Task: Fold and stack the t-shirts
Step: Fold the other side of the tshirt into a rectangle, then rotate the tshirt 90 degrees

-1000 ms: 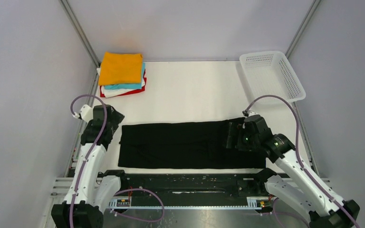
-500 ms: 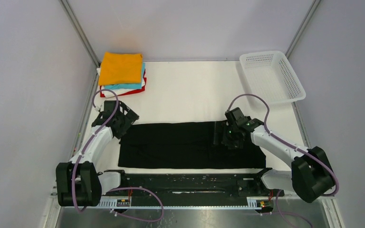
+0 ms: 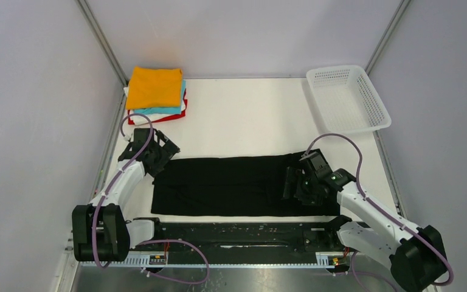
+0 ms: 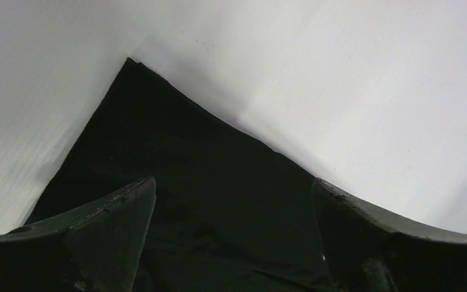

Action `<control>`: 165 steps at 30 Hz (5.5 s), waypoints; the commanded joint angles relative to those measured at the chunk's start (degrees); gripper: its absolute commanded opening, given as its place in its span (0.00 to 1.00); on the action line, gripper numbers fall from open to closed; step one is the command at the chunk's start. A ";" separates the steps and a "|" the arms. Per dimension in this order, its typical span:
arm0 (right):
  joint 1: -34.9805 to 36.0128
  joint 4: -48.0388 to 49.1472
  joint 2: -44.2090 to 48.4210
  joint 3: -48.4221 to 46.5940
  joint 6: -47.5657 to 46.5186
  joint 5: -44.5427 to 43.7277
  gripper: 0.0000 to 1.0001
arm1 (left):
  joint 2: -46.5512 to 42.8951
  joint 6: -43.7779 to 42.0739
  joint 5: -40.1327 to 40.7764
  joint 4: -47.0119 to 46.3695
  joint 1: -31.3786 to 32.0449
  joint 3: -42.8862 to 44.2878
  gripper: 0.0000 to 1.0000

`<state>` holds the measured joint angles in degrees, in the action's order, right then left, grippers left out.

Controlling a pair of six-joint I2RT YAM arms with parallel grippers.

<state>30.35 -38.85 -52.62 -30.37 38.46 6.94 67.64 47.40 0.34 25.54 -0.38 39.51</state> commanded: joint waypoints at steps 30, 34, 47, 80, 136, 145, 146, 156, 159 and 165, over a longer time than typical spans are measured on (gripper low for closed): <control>0.08 8.10 -3.23 -5.37 2.45 0.42 0.99 | 1.91 -2.75 -6.40 -5.17 4.99 0.54 0.99; -1.18 12.97 -13.65 -8.28 4.05 -2.85 0.99 | 2.78 -3.10 -5.69 -6.85 10.77 0.73 0.99; -12.15 18.22 -43.71 -24.27 0.36 4.52 0.99 | 11.69 -2.00 -5.74 -9.17 17.10 -1.48 0.99; -11.36 -3.85 -103.50 -115.63 2.40 20.77 0.99 | 23.83 7.59 -20.63 -16.67 44.32 4.61 0.99; 8.78 -7.13 -76.80 -74.13 -8.23 -14.32 0.99 | -6.84 2.24 6.70 0.76 25.08 -4.76 0.99; 5.91 -23.45 -93.14 -104.85 -11.55 -11.78 0.99 | -4.33 0.10 6.25 1.01 22.64 -2.22 0.99; 5.42 -24.79 -94.98 -108.35 -11.72 -11.25 1.00 | -4.04 -0.07 6.21 0.93 22.46 -1.90 0.99; -0.01 -16.74 -100.20 -117.33 -10.44 -7.12 1.00 | -1.64 -1.02 4.85 1.42 22.20 0.13 0.99; -0.97 -14.93 -102.09 -120.75 -10.98 -7.14 0.99 | -1.92 -0.99 4.74 1.86 22.23 0.15 0.99; -3.83 -7.12 -102.67 -120.12 -8.58 -3.56 0.99 | -2.53 -0.83 3.86 1.99 22.27 0.30 0.99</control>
<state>28.32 -52.34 -153.88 -148.22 28.12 0.19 65.84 46.96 5.76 28.62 22.13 37.39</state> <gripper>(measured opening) 0.993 0.989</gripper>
